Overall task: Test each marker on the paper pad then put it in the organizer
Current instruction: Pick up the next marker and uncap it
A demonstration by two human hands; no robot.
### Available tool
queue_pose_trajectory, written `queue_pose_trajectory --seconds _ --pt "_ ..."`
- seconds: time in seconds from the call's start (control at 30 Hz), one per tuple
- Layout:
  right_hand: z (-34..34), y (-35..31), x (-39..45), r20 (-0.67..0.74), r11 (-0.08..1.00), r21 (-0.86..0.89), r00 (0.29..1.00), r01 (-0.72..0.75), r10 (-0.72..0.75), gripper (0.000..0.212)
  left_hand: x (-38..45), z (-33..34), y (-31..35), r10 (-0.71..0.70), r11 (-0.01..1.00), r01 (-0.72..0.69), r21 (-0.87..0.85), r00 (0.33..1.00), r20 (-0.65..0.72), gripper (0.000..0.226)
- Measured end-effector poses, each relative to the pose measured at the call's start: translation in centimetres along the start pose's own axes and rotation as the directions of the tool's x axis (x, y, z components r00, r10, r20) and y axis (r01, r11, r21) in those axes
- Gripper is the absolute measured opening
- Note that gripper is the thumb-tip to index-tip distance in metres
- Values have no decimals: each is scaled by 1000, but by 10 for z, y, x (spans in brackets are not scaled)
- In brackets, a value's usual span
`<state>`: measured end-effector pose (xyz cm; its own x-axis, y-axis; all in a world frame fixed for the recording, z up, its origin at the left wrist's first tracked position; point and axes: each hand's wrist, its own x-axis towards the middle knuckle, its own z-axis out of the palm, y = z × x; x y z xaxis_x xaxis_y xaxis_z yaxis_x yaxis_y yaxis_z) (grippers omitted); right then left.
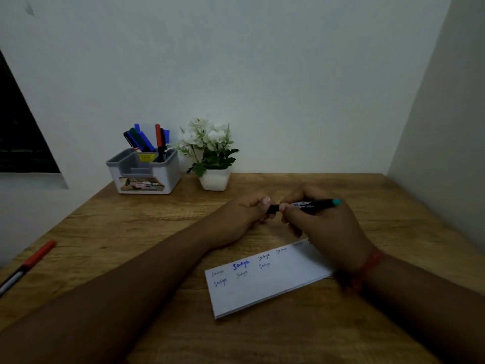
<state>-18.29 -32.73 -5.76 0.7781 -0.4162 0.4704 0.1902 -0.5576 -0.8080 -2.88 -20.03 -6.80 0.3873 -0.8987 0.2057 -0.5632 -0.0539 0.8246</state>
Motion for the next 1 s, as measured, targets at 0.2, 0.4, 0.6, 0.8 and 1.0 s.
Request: queue_pose_trajectory --seconds 0.2,0.4,0.6,0.8,1.0 --pt "4 -7 -4 -85 981 -104 981 167 -176 9 3 -3 -6 -74 997 74 -14 997 10 37" --pt "-22 -18 -13 -212 973 -135 954 188 -214 12 1 -10 -9 -102 984 124 127 980 -168 27" --pt "-16 -7 -6 -186 998 -40 981 47 -54 7 -7 3 -10 63 912 -12 410 992 -112 8" --pt "-12 -4 -7 -141 999 -32 990 -29 24 12 -11 7 -4 52 880 36 473 984 -171 14" --pt "-11 -14 -5 -145 994 77 985 -80 91 13 -15 8 1 33 808 122 576 967 -251 44"
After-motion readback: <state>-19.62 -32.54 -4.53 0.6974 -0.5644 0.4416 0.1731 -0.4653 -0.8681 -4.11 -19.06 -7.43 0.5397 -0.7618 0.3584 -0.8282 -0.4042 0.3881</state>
